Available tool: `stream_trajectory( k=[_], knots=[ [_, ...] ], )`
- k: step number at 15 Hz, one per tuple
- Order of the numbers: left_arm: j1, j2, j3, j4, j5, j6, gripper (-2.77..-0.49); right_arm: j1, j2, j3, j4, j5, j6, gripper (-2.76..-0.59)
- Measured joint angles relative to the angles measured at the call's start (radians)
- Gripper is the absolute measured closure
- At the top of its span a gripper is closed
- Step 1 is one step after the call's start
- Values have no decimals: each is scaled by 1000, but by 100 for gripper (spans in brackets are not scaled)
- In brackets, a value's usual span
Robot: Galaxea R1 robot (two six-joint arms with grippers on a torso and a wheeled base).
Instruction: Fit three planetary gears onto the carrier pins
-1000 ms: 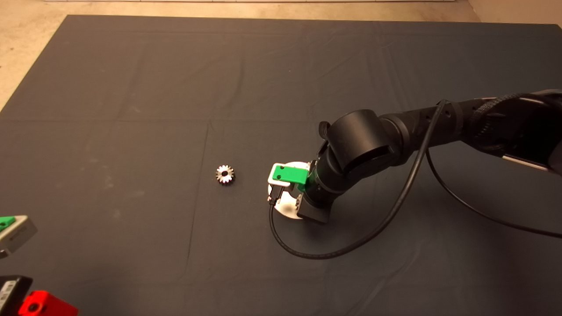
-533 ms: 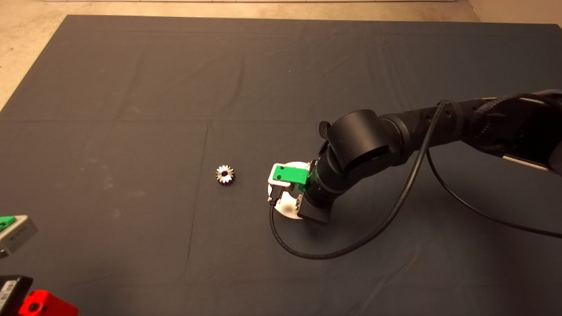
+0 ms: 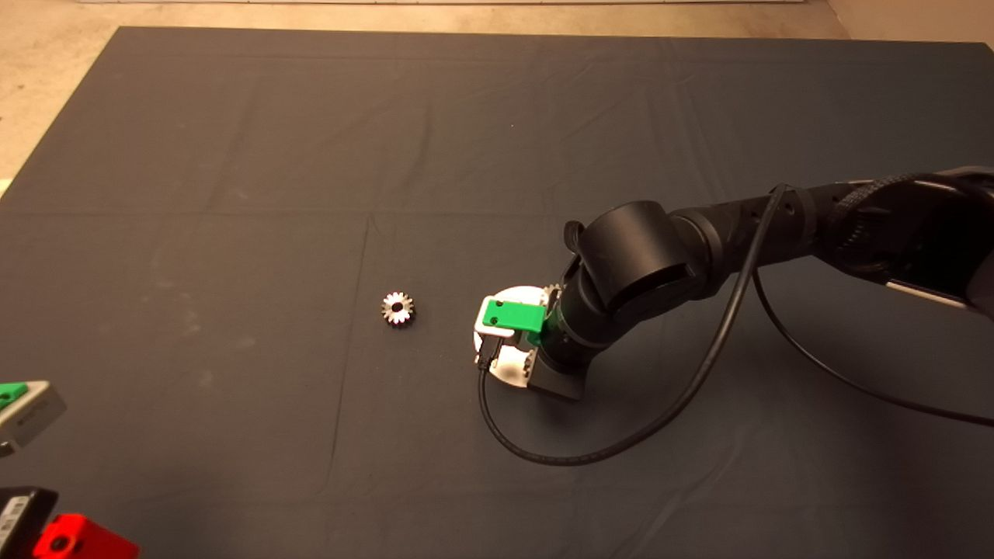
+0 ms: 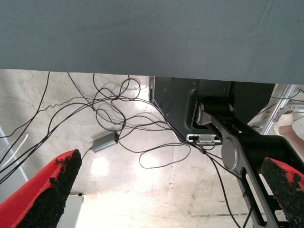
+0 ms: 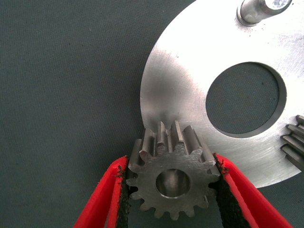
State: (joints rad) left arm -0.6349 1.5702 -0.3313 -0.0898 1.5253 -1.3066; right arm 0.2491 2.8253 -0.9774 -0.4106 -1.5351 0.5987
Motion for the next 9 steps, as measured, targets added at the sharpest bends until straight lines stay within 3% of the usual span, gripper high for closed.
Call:
stream_trajectory(
  k=[9],
  knots=[
    [0, 0, 0, 0, 0, 0, -275, 0, 0, 0, 0, 0, -7, -107]
  ],
)
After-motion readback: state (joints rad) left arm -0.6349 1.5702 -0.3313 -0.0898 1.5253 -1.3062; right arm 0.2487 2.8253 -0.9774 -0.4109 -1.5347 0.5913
